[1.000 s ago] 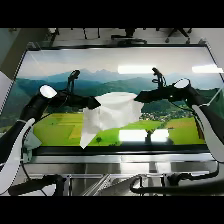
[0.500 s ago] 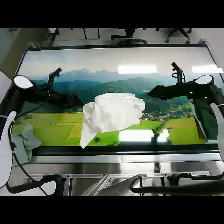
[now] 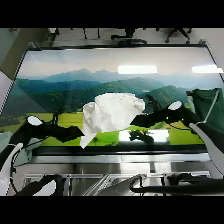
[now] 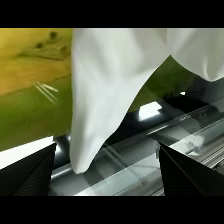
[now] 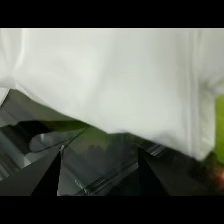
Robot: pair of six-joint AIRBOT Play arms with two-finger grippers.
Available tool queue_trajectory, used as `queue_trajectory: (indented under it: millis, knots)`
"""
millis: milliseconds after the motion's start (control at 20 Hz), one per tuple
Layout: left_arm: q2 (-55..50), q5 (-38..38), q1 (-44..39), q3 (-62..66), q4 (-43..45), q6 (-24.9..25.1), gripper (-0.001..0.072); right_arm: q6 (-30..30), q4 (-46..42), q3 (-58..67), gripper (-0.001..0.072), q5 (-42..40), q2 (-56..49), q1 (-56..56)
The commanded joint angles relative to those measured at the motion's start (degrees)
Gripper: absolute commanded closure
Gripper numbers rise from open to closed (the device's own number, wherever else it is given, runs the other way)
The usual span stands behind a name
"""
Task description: Fold the shirts.
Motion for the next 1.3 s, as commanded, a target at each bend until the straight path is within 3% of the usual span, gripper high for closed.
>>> queue_trajectory:
  millis: [0, 50, 100, 200, 250, 300, 350, 550, 750, 850, 1100, 1250]
  knots:
    - [-2.3, 9.2, -3.1, -4.8, -8.3, 4.9, 0.0011, -0.2, 4.6, -2.3, 0.0184, -14.1, -2.2, 7.2]
    - [-4.1, 9.9, -4.1, -4.0, -8.3, 4.9, 0.0012, -0.2, 5.4, -2.1, 0.0189, -16.4, -3.1, 7.9]
    - [-5.9, 10.2, -4.7, -2.8, -8.3, 4.9, 0.0095, -0.2, 6.6, -2.0, 0.0190, -17.9, -4.0, 8.0]
    - [-9.6, 9.7, -5.4, 0.7, -8.0, 4.9, 0.0386, -0.2, 8.0, -2.0, 0.0237, -20.0, -5.1, 7.8]
    - [-11.1, 9.2, -5.4, 2.6, -8.0, 4.9, 0.0543, -0.2, 8.0, -2.0, 0.0388, -20.9, -5.1, 7.8]
    - [-12.0, 8.1, -5.2, 4.4, -8.0, 4.9, 0.0688, -0.6, 8.0, -1.6, 0.0620, -20.7, -5.0, 7.8]
    - [-12.5, 6.1, -4.5, 6.4, -8.0, 4.9, 0.0689, -1.7, 8.0, -1.0, 0.0694, -19.4, -4.8, 7.8]
    - [-7.2, -2.0, -0.6, 15.3, -7.7, 4.5, 0.0692, -1.7, 12.4, 6.0, 0.0695, -4.9, 1.4, 1.7]
    - [7.2, -5.8, 4.3, 30.1, -4.0, -0.6, 0.0692, -3.8, 26.3, 20.9, 0.0695, 9.3, 12.9, -12.7]
    - [13.9, -6.1, 5.9, 39.0, -3.7, -0.7, 0.0692, -3.6, 31.6, 28.1, 0.0695, 13.4, 17.6, -19.8]
    - [25.6, -6.1, 9.4, 61.9, -2.5, -0.7, 0.0692, -0.8, 33.5, 36.5, 0.0695, 15.1, 29.0, -30.4]
    - [28.9, -6.1, 13.9, 70.9, 4.7, -0.7, 0.0692, -0.9, 33.2, 38.3, 0.0695, 13.5, 33.7, -33.1]
